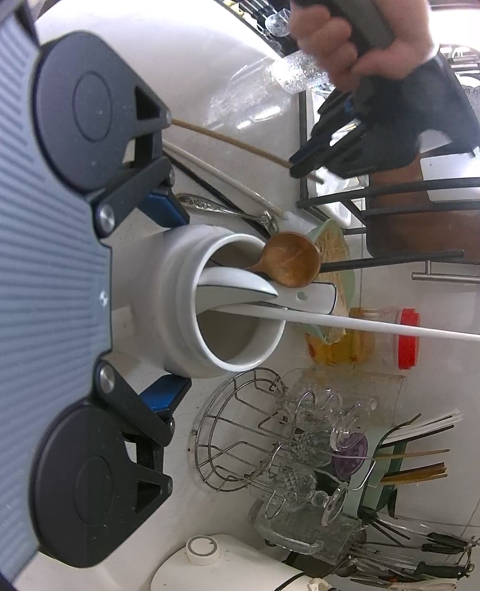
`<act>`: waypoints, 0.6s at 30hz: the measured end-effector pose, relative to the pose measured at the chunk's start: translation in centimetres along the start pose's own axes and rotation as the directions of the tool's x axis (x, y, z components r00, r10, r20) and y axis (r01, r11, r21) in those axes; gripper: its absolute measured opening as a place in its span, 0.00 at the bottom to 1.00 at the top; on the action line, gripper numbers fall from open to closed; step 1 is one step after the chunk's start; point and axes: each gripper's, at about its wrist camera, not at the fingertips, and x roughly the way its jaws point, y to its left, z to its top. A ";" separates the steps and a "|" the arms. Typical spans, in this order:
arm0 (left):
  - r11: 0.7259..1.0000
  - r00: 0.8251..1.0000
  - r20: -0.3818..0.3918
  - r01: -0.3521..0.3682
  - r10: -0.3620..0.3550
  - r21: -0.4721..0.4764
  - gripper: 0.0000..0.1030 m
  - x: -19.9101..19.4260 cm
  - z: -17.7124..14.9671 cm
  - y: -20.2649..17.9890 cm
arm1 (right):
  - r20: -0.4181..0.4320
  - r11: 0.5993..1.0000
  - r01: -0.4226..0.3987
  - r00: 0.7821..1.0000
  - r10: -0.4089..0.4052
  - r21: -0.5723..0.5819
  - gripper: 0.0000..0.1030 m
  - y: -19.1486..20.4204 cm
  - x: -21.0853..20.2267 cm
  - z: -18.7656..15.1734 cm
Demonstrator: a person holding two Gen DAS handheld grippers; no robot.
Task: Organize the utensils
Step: 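Close the left gripper on the wooden chopstick, then lift the wooden chopstick with the left gripper over the white jar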
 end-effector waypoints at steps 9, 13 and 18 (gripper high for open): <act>0.991 0.986 0.144 0.072 -0.088 0.116 0.07 -5.9 -2.8 -0.5 | -0.010 0.999 0.034 0.999 -0.033 0.025 0.86 0.6 0.1 0.2; 0.984 0.975 0.172 0.116 -0.138 0.134 0.07 -7.5 -3.9 0.0 | -0.015 0.997 0.054 0.998 -0.054 0.048 0.86 0.9 0.2 0.3; 0.974 0.963 0.191 0.160 -0.190 0.160 0.07 -9.3 -4.9 0.6 | -0.023 0.995 0.074 0.997 -0.072 0.068 0.86 1.0 0.2 0.4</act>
